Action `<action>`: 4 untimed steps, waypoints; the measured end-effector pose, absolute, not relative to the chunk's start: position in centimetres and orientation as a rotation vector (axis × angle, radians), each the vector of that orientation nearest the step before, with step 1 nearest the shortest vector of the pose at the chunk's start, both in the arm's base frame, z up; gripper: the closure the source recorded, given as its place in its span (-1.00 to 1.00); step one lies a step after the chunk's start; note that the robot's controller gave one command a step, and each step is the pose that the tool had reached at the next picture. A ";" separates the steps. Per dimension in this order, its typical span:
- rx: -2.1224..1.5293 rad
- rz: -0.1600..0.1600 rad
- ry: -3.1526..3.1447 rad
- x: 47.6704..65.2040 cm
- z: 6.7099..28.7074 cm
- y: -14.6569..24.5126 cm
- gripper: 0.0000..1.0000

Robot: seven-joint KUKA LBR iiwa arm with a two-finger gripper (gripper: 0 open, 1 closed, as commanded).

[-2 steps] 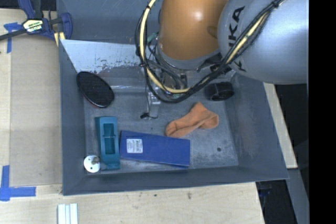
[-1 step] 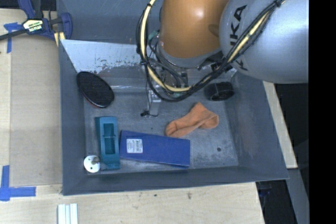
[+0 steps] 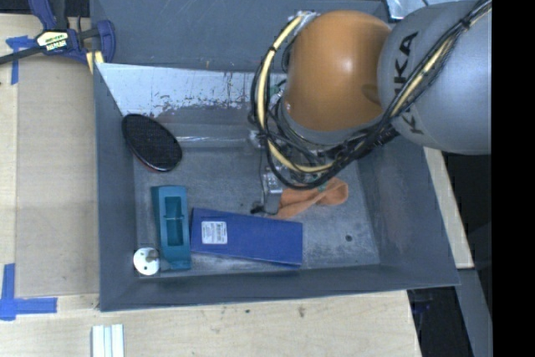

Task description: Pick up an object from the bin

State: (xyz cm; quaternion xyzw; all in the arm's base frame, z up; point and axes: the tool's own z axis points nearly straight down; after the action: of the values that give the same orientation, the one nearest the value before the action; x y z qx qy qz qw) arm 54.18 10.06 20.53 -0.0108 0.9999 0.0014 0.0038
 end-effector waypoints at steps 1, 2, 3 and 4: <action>0.014 -0.006 3.145 53.4 18.1 7.2 -1.00; -0.154 0.005 3.134 52.5 17.5 5.9 -1.00; -0.302 -0.002 3.126 53.1 16.1 2.5 -1.00; 0.078 0.000 3.139 54.0 13.9 0.6 -1.00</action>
Offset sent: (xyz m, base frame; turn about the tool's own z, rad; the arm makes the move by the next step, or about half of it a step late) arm -0.0399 -0.0906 -0.0350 -0.2028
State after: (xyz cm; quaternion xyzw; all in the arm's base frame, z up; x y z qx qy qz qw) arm 53.98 0.57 13.87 0.0250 0.9997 0.0001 0.0008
